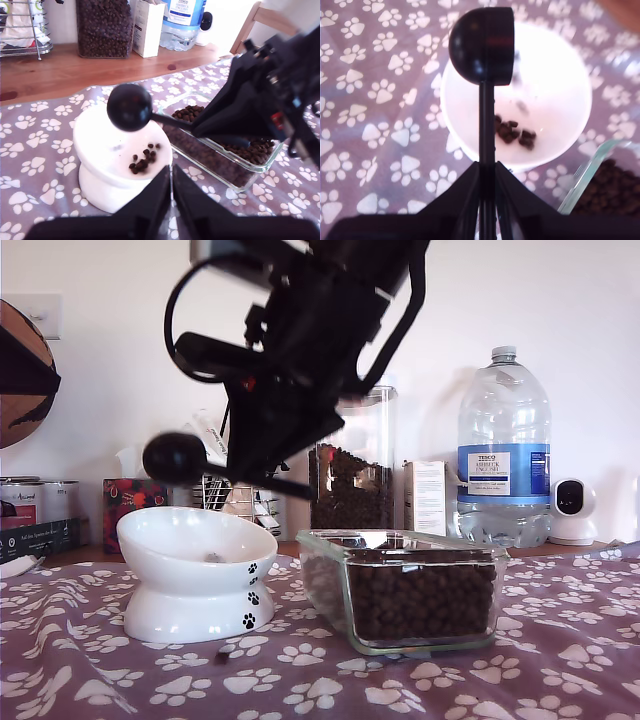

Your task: Measure one spoon of cat food and pour it into the food bowl

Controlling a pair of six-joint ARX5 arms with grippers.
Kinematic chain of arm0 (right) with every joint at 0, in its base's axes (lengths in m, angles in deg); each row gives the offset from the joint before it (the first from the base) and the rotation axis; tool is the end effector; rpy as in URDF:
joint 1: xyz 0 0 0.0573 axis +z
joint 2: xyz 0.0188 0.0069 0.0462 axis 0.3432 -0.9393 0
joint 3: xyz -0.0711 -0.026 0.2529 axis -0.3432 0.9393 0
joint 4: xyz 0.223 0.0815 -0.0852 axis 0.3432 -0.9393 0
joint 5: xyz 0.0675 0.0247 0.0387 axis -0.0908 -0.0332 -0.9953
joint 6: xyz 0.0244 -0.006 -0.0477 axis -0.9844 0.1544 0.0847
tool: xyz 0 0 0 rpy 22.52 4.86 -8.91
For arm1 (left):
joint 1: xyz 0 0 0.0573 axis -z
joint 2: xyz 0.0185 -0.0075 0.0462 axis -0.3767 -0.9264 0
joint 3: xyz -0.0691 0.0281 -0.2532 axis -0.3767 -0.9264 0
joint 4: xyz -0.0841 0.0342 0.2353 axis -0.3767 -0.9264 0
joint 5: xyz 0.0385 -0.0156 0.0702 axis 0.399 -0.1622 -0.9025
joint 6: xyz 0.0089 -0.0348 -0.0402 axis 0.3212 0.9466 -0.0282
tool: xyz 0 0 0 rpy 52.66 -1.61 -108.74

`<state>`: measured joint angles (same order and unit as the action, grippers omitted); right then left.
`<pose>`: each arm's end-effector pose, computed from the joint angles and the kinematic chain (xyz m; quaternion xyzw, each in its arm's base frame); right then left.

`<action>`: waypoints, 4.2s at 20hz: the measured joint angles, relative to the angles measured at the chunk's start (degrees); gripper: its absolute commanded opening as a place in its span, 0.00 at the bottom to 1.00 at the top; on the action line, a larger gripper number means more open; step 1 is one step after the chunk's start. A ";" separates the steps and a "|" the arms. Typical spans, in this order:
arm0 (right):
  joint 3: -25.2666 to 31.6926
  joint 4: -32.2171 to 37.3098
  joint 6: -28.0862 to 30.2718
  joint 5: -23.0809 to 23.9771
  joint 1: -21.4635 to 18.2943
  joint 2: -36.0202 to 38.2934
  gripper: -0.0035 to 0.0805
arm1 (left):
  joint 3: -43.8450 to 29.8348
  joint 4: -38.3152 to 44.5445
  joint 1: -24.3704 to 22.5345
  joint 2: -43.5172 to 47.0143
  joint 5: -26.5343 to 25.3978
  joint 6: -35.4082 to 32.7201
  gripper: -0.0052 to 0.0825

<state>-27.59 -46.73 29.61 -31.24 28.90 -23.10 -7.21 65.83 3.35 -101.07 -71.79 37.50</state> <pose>0.2341 0.2709 0.2278 -0.1918 0.3566 0.4101 0.8173 0.1137 -0.0620 0.2098 -0.0694 0.1763 -0.3233 0.9271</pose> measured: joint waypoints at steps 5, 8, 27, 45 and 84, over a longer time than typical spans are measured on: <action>0.00 -0.48 -8.70 -6.60 -3.34 -0.37 0.03 | 0.00 0.02 0.00 0.00 0.87 0.00 0.04; 0.00 0.07 -13.81 -11.37 -5.03 -0.37 0.03 | 0.00 0.02 0.00 0.00 0.94 0.00 0.04; -0.11 3.91 -28.61 -31.15 -10.62 -5.64 0.03 | 0.00 0.00 0.00 0.02 2.05 0.00 0.04; -7.06 -34.01 -10.32 12.44 -6.49 3.39 0.03 | 0.00 0.02 0.00 -0.02 1.70 0.00 0.04; 21.33 6.67 -8.83 3.74 -20.26 32.44 0.03 | 0.07 19.67 -0.74 -12.28 -0.07 -4.44 0.04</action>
<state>-6.26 -40.06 20.78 -27.50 8.64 9.33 -7.14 85.51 2.60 -113.35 -71.86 33.07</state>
